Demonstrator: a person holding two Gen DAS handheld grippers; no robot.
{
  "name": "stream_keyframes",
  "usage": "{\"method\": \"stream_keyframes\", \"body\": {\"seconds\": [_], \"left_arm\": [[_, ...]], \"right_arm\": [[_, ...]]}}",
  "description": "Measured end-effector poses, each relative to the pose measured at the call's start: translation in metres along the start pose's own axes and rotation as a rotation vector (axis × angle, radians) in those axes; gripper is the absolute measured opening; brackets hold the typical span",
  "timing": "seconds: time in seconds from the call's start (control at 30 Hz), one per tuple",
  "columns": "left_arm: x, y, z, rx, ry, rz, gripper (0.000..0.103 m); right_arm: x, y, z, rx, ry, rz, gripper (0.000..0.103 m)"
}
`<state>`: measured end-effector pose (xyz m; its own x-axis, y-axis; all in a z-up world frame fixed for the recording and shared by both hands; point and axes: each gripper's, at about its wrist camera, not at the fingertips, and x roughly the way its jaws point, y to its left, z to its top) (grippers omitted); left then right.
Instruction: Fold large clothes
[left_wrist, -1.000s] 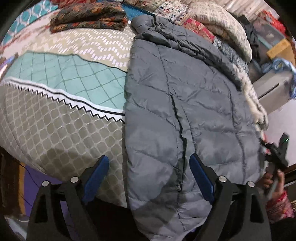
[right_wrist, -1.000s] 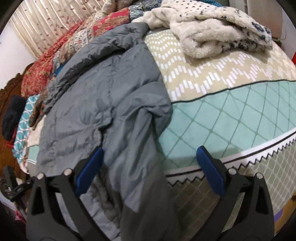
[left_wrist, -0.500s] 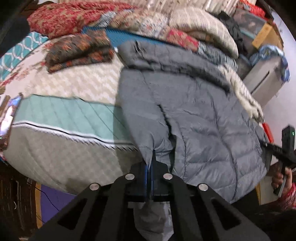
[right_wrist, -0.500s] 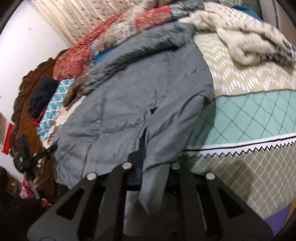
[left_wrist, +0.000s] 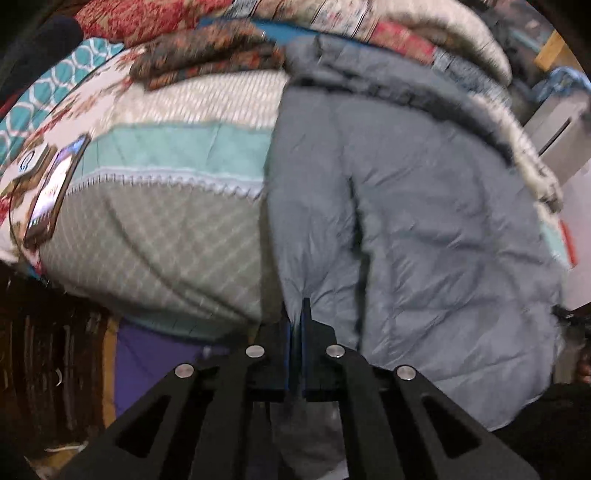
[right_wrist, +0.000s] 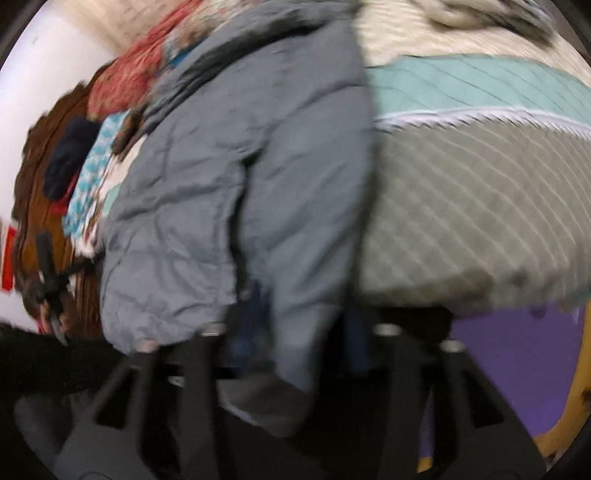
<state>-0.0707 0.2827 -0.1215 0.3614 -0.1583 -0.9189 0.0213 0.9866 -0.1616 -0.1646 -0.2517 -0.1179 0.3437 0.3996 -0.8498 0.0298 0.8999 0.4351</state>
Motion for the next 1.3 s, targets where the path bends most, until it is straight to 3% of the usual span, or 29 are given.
{"method": "stream_keyframes", "body": {"seconds": [0.13, 0.23, 0.37, 0.6, 0.77, 0.9, 1.0, 1.07, 1.13, 1.17, 1.23, 1.3], "left_arm": [[-0.022, 0.018, 0.006, -0.045, -0.049, -0.04, 0.006], [-0.049, 0.036, 0.018, -0.082, -0.164, 0.035, 0.006], [-0.061, 0.047, 0.053, -0.138, -0.247, 0.052, 0.006], [-0.048, -0.002, 0.143, -0.022, -0.356, 0.033, 0.006], [-0.019, -0.051, 0.225, 0.082, -0.409, 0.045, 0.006], [0.03, -0.076, 0.289, 0.133, -0.409, 0.101, 0.006], [0.081, -0.088, 0.313, 0.154, -0.333, 0.136, 0.006], [0.113, -0.087, 0.312, 0.165, -0.258, 0.159, 0.006], [0.15, -0.08, 0.303, 0.174, -0.156, 0.177, 0.006], [0.16, -0.076, 0.297, 0.177, -0.144, 0.165, 0.006], [0.159, -0.074, 0.284, 0.21, -0.2, 0.165, 0.006], [0.151, -0.076, 0.282, 0.225, -0.188, 0.177, 0.006]], "right_arm": [[-0.033, -0.028, 0.01, 0.068, -0.099, -0.023, 0.058], [-0.048, -0.035, 0.027, 0.081, -0.173, -0.05, 0.058], [-0.034, -0.017, 0.07, 0.017, -0.232, -0.076, 0.058], [0.016, 0.049, 0.173, -0.146, -0.284, -0.082, 0.058], [0.049, 0.076, 0.263, -0.141, -0.324, -0.051, 0.055], [0.086, 0.08, 0.306, -0.115, -0.301, -0.054, 0.055], [0.115, 0.07, 0.313, -0.127, -0.242, -0.105, 0.055], [0.131, 0.053, 0.304, -0.143, -0.191, -0.174, 0.053], [0.134, 0.036, 0.294, -0.147, -0.196, -0.199, 0.052], [0.131, 0.03, 0.29, -0.144, -0.207, -0.179, 0.052], [0.125, 0.027, 0.29, -0.133, -0.212, -0.176, 0.051], [0.117, 0.038, 0.293, -0.143, -0.231, -0.195, 0.051]]}}
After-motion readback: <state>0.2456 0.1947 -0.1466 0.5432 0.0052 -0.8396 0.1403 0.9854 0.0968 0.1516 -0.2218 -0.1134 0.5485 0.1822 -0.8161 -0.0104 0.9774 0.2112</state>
